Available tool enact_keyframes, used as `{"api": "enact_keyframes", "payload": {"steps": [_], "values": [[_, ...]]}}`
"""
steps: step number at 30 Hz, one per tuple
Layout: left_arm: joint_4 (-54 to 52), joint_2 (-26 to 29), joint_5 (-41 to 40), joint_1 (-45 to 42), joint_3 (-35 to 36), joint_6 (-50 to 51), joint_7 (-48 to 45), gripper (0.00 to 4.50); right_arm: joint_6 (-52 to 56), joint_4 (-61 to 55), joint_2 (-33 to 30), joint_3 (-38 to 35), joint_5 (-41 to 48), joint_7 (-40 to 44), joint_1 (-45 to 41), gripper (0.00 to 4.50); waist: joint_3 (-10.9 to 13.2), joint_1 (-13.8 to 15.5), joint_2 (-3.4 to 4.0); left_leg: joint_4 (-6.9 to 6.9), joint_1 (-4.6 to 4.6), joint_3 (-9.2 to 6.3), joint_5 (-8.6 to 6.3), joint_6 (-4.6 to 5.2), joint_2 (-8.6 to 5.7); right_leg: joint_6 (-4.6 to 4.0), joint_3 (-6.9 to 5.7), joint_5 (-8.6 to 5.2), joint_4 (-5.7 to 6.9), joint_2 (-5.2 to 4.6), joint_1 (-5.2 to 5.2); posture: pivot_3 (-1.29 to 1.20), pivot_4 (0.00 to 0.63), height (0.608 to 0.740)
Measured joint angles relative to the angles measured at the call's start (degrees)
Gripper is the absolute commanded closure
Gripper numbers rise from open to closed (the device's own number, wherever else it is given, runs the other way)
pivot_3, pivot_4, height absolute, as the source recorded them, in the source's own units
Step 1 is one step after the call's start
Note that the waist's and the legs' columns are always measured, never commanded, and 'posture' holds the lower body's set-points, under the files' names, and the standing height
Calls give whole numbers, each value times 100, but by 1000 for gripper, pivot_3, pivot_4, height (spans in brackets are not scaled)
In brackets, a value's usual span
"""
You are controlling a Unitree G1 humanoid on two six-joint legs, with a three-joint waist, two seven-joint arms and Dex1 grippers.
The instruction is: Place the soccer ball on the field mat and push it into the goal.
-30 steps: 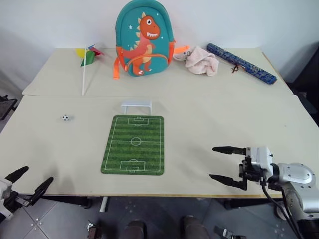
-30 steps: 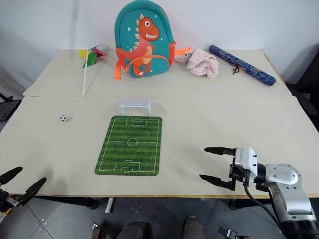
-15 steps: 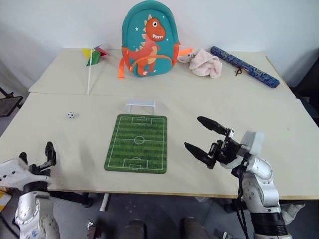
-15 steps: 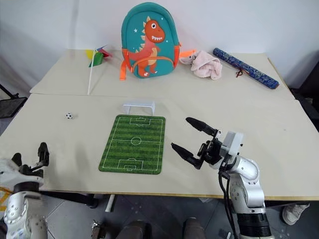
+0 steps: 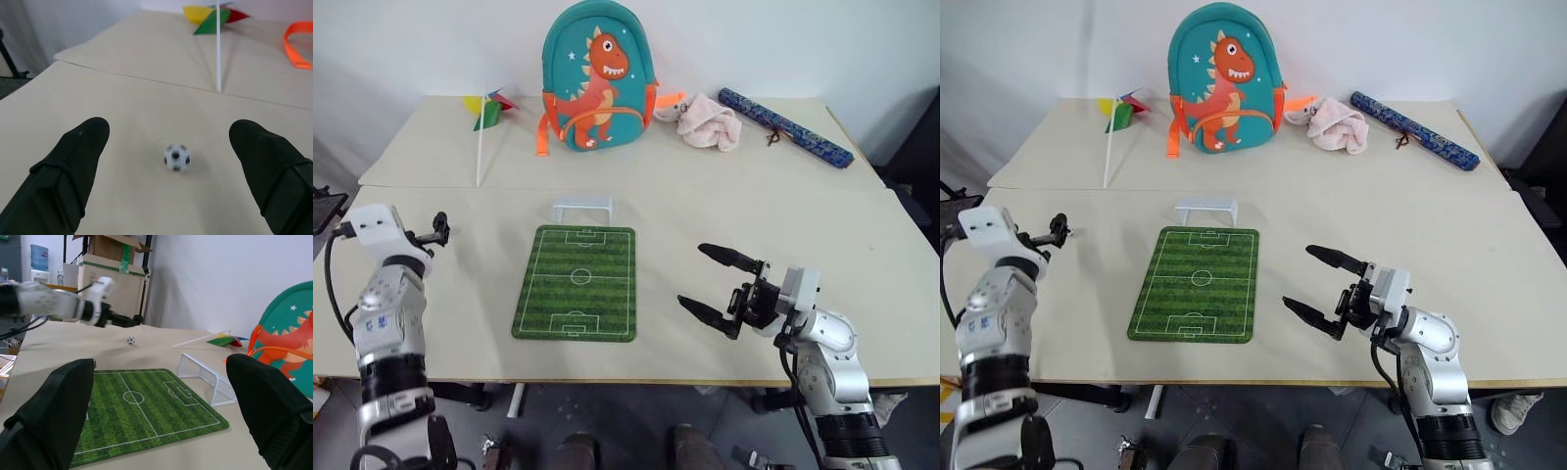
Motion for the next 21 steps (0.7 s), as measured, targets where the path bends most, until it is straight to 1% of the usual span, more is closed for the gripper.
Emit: {"api": "enact_keyframes", "payload": {"steps": [4, 9, 16, 19, 20, 21], "values": [[1302, 252, 221, -776, -178, -307, -95, 19, 9, -3, 1, 9, 0, -80, -4, 0, 0, -11, 0, -5, 0, 2, 0, 0, -3, 0, -7, 0, 4, -5, -7, 0, 150, 740], [2570, 270, 400, -1103, -444, -550, -467, 19, 168, -82, -149, 7, 28, -105, 165, 0, 1, 5, -1, -3, -7, 0, -1, 1, -6, 0, -24, 0, 4, -9, -7, 0, 150, 740], [3258, 289, 446, -1371, -508, -923, -790, 19, 282, -318, -199, -14, 22, -336, 271, 0, 1, 1, -2, 1, -8, 1, 0, 0, -4, 0, -37, 0, 6, -12, -7, 0, 150, 740], [3398, 290, 508, -1412, -565, -1038, -790, 588, 387, -540, -199, -10, 21, -499, 324, 0, 1, 8, -2, 1, -8, 0, 0, 0, -4, 0, -45, 0, 8, -13, -8, 0, 150, 740], [3411, 290, 533, -1419, -601, -1067, -793, 844, 408, -591, -199, -8, 20, -550, 330, 0, 1, 8, -2, 1, -7, 0, 0, 0, -4, 0, -48, 0, 9, -14, -8, 0, 150, 740], [3422, 290, 557, -1420, -619, -1100, -790, 1198, 424, -633, -199, -8, 20, -584, 339, 0, 1, 4, -2, 2, -7, 1, 0, 0, -4, 0, -48, 0, 10, -14, -8, 0, 150, 740]]}}
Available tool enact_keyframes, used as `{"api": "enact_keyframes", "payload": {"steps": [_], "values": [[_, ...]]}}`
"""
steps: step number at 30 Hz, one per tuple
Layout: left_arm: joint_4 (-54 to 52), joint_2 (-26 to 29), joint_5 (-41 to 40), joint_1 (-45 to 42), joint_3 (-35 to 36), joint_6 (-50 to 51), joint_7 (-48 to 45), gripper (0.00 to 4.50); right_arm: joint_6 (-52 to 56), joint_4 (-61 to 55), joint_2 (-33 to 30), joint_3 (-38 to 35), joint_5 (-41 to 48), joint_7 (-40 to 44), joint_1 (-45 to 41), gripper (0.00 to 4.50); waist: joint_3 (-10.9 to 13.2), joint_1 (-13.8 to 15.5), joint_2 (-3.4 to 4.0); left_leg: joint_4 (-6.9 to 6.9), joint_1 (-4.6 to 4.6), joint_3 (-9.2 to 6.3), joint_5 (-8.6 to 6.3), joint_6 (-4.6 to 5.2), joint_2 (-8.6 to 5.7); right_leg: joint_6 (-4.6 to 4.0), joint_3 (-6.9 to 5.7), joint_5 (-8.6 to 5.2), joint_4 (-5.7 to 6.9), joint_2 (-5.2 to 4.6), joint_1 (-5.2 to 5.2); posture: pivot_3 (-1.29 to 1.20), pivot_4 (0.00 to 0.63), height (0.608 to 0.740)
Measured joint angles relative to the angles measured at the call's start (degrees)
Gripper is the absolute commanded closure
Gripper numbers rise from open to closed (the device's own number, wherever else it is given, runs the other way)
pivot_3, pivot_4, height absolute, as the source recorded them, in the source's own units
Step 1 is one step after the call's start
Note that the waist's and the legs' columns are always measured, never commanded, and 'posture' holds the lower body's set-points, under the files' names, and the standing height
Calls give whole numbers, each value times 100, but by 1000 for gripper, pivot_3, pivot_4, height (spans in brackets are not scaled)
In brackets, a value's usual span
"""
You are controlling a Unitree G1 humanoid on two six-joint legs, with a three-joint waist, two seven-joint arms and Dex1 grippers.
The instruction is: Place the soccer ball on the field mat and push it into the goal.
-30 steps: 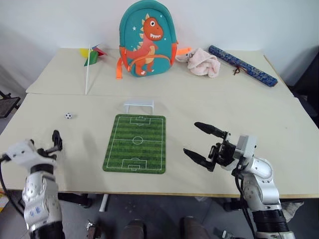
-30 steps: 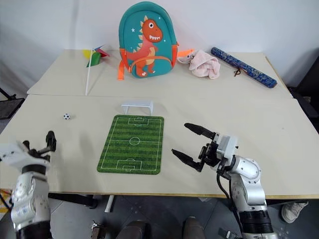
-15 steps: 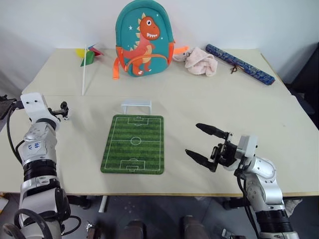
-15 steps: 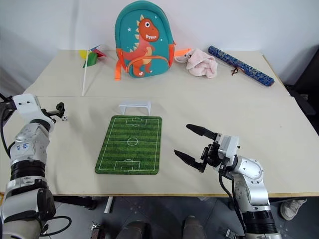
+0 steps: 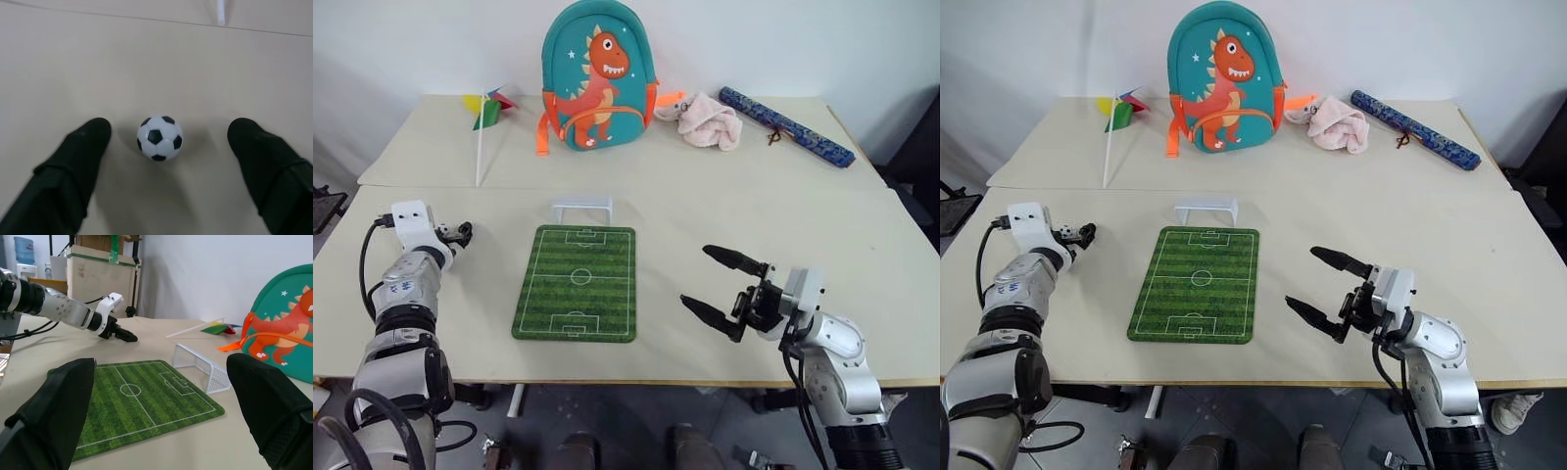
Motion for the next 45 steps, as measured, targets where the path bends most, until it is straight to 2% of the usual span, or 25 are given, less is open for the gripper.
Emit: {"api": "enact_keyframes", "payload": {"steps": [8, 9, 13, 17, 19, 21, 25, 29, 31, 36, 45], "values": [[19, 0, 34, 32, -3, -78, 75, 3574, 114, -102, -1, 3, -2, -123, 134, 0, 0, 2, 0, 1, 0, 0, 0, 0, 0, 0, -3, 0, 3, 0, 0, 0, 150, 740], [6, 0, 29, 55, 0, -109, 76, 3636, 123, -105, -1, 8, -3, -135, 136, 0, 0, 1, 0, 0, 1, 0, 0, 0, 0, 0, -3, 0, 4, 0, 0, 0, 150, 740], [-125, 0, -45, 281, 62, -364, -27, 3636, 147, -103, -5, 10, -5, -147, 218, 0, 0, -5, 0, 0, 1, 0, 0, 0, 1, 0, -5, 0, 4, -1, -1, 0, 150, 740], [-813, -22, -494, 888, 337, -777, -839, 3636, 81, -65, -181, -121, -2, -29, 390, 0, 0, 3, 0, 0, -2, 0, 0, 0, 2, -1, -9, 0, 0, -6, -1, 0, 150, 740], [-1411, 8, -840, 1261, 441, -814, -1575, 3636, 66, -44, -384, -292, 43, 64, 426, 0, 0, 7, 0, 1, -4, 0, 0, 0, 3, -1, -11, 1, -4, -9, 1, 0, 150, 740], [-2473, 198, -1454, 1940, 470, -670, -2969, 3636, 55, -40, -770, -648, 188, 289, 558, 0, 1, 2, 2, -4, -4, -3, -1, 2, 7, -3, -13, 1, -9, -10, 4, 0, 150, 740], [-4051, 893, -2103, 2953, 237, -169, -5068, 3636, -7, -83, -1234, -1074, 407, 808, 918, 0, 5, 4, 9, -6, 3, -8, -3, -2, 34, -16, -22, -3, -19, -6, 15, 0, 150, 740], [-4828, 1244, -2267, 3220, -160, 249, -6202, 3636, -161, -172, -1408, -1227, 577, 1324, 1161, 0, 18, 35, 33, -1, 12, -10, -2, 5, 30, -13, -25, -1, -51, -8, 38, 0, 150, 740], [-5268, 1302, -2224, 3277, -692, 259, -6789, 3636, -37, -288, -1808, -1299, 761, 1782, 1547, 0, 23, 78, 42, 0, 10, -14, -3, 11, 26, -11, -26, 1, -57, -11, 42, 0, 150, 740], [-5110, 699, -1577, 2794, -1820, -602, -7532, 3636, -49, -307, -2122, -1346, 934, 2639, 1892, 0, 23, 77, 41, 3, 8, -8, -2, 9, 17, -14, -38, 4, -60, 3, 43, 0, 150, 740], [-4129, 401, -930, 2157, -2469, -1629, -7929, 3636, -11, -521, -2044, -1212, 985, 2685, 1969, 0, 24, 23, 41, 9, 9, -8, -1, 9, 18, -13, -40, 5, -53, 2, 40, 0, 150, 740]]}}
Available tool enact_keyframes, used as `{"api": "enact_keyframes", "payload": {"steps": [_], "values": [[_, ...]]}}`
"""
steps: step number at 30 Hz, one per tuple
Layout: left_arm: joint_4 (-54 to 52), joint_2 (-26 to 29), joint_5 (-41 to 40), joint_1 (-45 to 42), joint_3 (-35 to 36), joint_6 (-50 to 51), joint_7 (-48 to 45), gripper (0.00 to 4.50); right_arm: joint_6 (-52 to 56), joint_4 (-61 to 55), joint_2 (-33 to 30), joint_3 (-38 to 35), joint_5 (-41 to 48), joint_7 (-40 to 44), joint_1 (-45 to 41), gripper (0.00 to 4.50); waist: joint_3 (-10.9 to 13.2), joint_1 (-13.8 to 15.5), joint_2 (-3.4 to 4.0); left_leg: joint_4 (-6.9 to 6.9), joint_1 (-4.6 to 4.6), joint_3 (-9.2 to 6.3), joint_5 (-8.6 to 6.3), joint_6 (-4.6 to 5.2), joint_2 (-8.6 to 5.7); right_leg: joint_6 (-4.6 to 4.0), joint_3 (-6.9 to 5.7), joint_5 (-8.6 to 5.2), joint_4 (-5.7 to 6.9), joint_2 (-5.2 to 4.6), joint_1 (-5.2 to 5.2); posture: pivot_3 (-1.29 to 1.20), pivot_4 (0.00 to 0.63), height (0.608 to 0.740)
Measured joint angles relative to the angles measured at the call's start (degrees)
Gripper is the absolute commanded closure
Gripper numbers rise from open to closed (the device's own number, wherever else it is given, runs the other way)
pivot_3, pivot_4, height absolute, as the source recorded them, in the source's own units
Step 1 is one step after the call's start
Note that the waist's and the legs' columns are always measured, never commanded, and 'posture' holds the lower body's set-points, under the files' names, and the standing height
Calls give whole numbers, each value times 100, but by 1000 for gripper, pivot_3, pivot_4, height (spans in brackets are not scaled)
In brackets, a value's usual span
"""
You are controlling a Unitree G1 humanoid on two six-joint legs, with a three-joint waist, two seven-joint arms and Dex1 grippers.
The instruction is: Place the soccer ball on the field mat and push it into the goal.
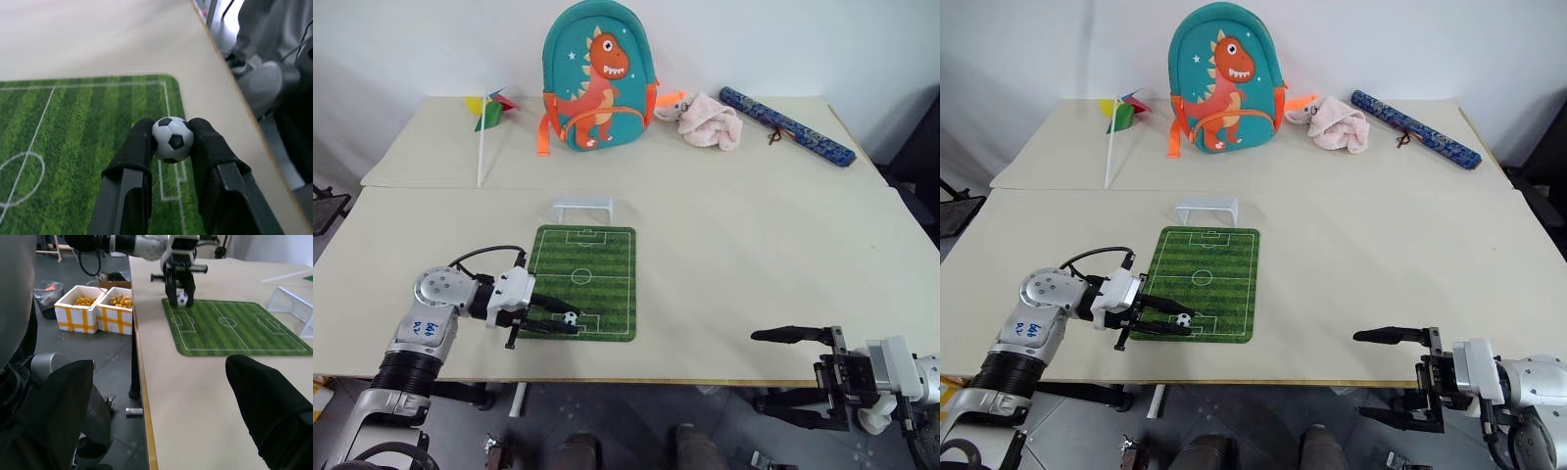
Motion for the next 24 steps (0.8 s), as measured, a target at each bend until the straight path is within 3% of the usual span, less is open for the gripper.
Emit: {"api": "enact_keyframes", "payload": {"steps": [5, 15, 17, 21, 24], "values": [[734, -181, 373, -256, -116, -632, 34, 3636, 109, -107, 194, 216, -82, -280, -95, 0, 1, 11, -1, 3, -4, -8, 0, 0, -2, 0, -5, 0, 0, 0, 0, 0, 150, 740], [936, -281, 481, -330, -132, -782, 66, 3636, 222, -392, 261, 275, -101, -601, -46, 0, 0, 9, -1, 4, -4, -12, 0, 0, -4, 1, -7, 1, 2, -2, 1, 0, 150, 740], [937, -281, 482, -330, -132, -779, 64, 2927, 226, -452, 286, 346, -122, -635, -32, 0, 0, 8, -1, 5, -4, -12, 0, 0, -5, 1, -7, 1, 3, -2, 2, 0, 150, 740], [942, -300, 479, -344, -120, -752, 141, 1917, 242, -465, 294, 401, -126, -677, -31, 0, 1, 7, -1, 5, -4, -12, 0, 0, -4, 1, -7, 1, 4, -2, 2, 0, 150, 740], [941, -348, 464, -348, -112, -758, 174, 1917, 260, -465, 295, 417, -127, -705, -31, 0, 1, 7, -1, 6, -4, -12, 0, 0, -4, 1, -7, 1, 4, -2, 2, 0, 150, 740]]}}
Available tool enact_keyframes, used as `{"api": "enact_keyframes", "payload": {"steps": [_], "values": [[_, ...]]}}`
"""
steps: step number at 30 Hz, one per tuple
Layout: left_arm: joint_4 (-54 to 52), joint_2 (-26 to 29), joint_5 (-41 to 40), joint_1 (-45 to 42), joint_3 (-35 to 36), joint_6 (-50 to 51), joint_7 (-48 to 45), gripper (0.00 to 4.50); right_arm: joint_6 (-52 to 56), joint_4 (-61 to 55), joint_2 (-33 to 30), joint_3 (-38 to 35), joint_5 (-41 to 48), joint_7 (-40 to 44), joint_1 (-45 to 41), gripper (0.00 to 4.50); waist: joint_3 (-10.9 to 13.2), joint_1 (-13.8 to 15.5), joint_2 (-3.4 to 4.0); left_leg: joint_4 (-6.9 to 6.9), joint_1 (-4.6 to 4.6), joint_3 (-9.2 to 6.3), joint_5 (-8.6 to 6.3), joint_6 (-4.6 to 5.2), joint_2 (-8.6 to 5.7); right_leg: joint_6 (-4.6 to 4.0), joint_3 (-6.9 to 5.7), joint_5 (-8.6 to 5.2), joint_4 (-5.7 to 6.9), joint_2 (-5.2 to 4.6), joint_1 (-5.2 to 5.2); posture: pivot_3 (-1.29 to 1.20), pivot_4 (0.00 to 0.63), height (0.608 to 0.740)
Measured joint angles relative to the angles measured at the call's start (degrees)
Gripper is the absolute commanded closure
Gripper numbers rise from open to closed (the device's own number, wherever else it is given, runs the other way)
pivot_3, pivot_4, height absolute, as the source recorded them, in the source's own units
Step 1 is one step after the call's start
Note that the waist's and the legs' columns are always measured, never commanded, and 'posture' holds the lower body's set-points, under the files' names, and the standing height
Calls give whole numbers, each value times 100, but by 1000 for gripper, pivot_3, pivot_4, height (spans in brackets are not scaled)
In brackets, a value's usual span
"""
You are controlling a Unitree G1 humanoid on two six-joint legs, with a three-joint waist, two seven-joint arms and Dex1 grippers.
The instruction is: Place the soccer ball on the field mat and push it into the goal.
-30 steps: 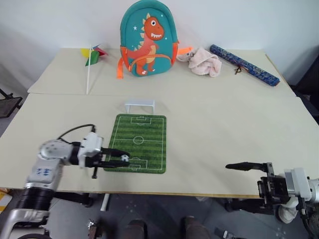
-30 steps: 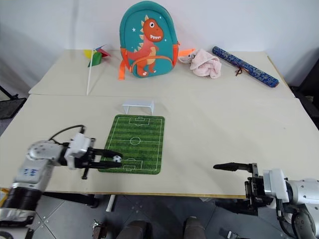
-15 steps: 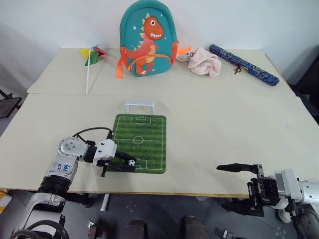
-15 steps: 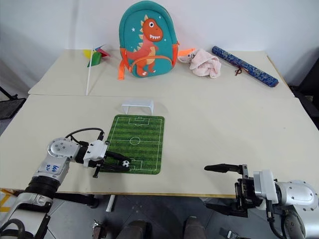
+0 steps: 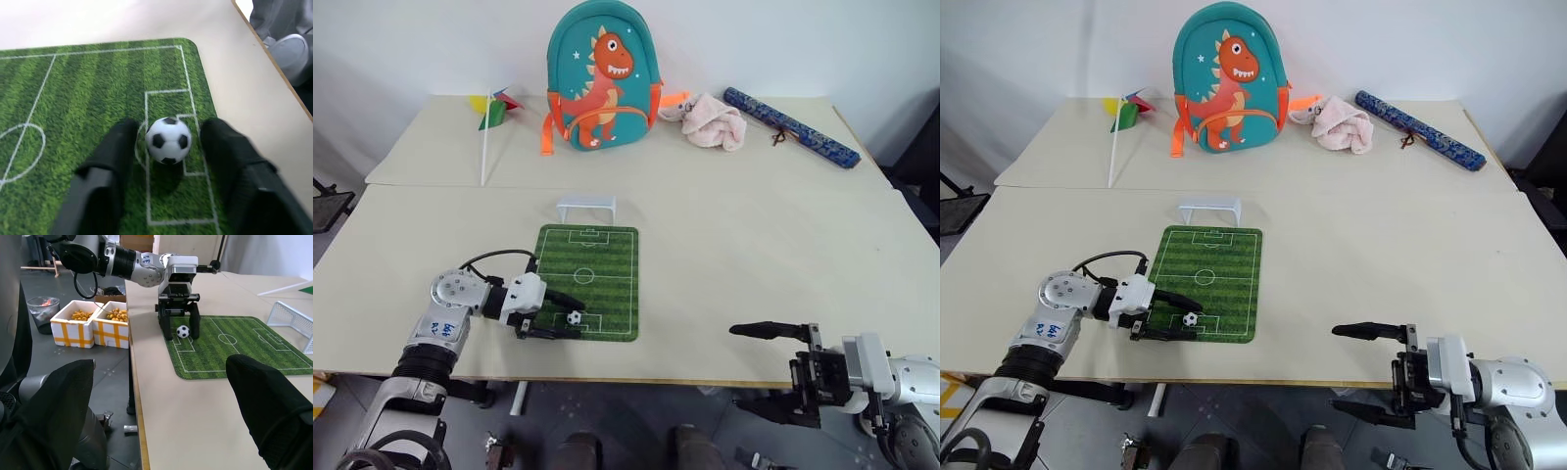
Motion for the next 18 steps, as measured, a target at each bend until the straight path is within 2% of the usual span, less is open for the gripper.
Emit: {"api": "enact_keyframes", "payload": {"steps": [7, 12, 16, 18], "values": [[-196, 20, -96, 90, 21, 70, -65, 1917, 84, 1, 2, 16, -3, -36, -16, 0, 0, -9, 0, 0, 0, 0, 0, 0, 1, 0, 0, 0, 0, 0, 0, 0, 150, 740], [-354, 51, -286, 117, 292, 271, 55, 1917, 141, 4, 2, 49, -3, -34, -29, 0, 0, -3, 0, 0, -1, -3, 1, -1, 1, 0, -1, 0, 1, 0, 0, 0, 150, 740], [-995, 211, -645, 252, 479, 705, 18, 1917, 263, 7, 3, 170, -3, -36, 8, 0, 0, -8, 0, -3, -1, -4, 1, -1, 4, 0, -1, 0, -1, 0, -1, 0, 150, 740], [-1599, 489, -954, 523, 622, 1193, -16, 1917, 323, 14, -3, 191, -1, -20, 83, 0, 0, -26, 0, -7, -1, -4, 1, -2, 10, 0, 1, 0, 0, 3, -2, 0, 150, 740]]}}
